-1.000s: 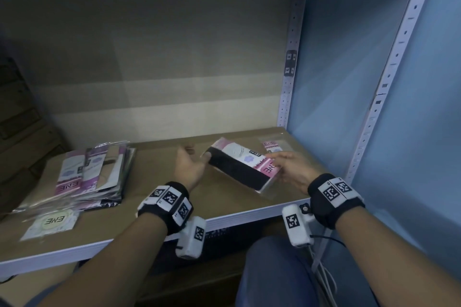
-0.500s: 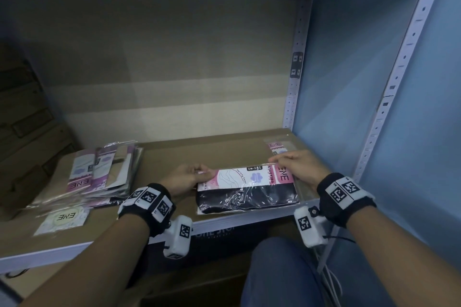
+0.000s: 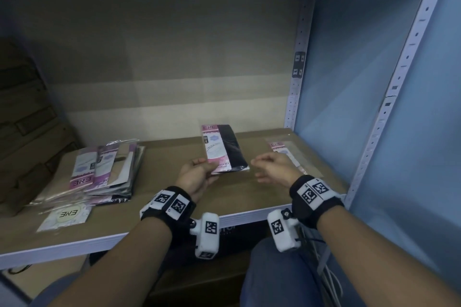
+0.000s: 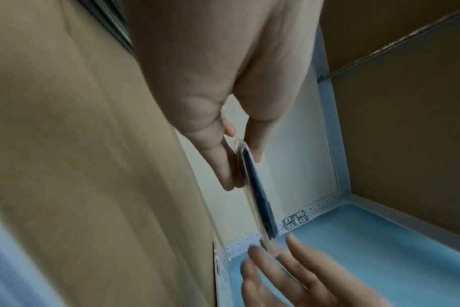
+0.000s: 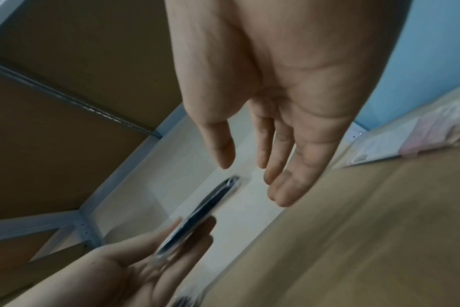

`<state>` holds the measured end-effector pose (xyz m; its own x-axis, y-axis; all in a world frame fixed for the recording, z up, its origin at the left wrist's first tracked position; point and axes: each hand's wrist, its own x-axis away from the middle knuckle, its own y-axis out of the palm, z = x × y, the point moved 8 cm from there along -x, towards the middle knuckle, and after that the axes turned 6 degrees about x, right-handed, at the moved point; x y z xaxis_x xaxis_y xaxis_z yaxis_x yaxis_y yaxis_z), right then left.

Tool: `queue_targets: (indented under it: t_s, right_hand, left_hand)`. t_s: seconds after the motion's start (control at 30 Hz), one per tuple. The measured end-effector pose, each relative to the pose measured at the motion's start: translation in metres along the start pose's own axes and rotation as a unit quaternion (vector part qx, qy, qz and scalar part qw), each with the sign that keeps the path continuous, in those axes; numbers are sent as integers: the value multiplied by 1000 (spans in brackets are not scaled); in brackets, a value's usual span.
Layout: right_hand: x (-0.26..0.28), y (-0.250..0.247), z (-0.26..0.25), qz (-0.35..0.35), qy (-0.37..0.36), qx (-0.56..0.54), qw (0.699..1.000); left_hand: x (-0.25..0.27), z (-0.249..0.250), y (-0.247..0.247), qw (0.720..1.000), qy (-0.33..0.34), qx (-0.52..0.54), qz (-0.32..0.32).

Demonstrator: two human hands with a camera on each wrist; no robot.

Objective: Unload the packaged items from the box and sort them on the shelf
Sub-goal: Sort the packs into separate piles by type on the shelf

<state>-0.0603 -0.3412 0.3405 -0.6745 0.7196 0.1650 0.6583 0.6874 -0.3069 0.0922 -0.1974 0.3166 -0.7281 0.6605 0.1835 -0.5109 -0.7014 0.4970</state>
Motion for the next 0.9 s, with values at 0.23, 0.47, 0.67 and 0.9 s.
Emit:
queue_targets:
  t_s: [0.23,0.47,0.67,0.9]
  right_hand:
    - [-4,2,5,65,-10,-92,994]
    - [-15,-34,20,155,-27,56,986]
    - [-28,-47,43,163,-2,187,969]
    - [-35,-44,56,143,-1,277,950]
  left_hand:
    - [8,-14,17,999,-10,-16,-29]
    - [-11,-29,35,977,29,-210,-32]
    - [-30,-58,57,904,80,-416,-57]
    - [-38,-76,61,835,91,-541,-49]
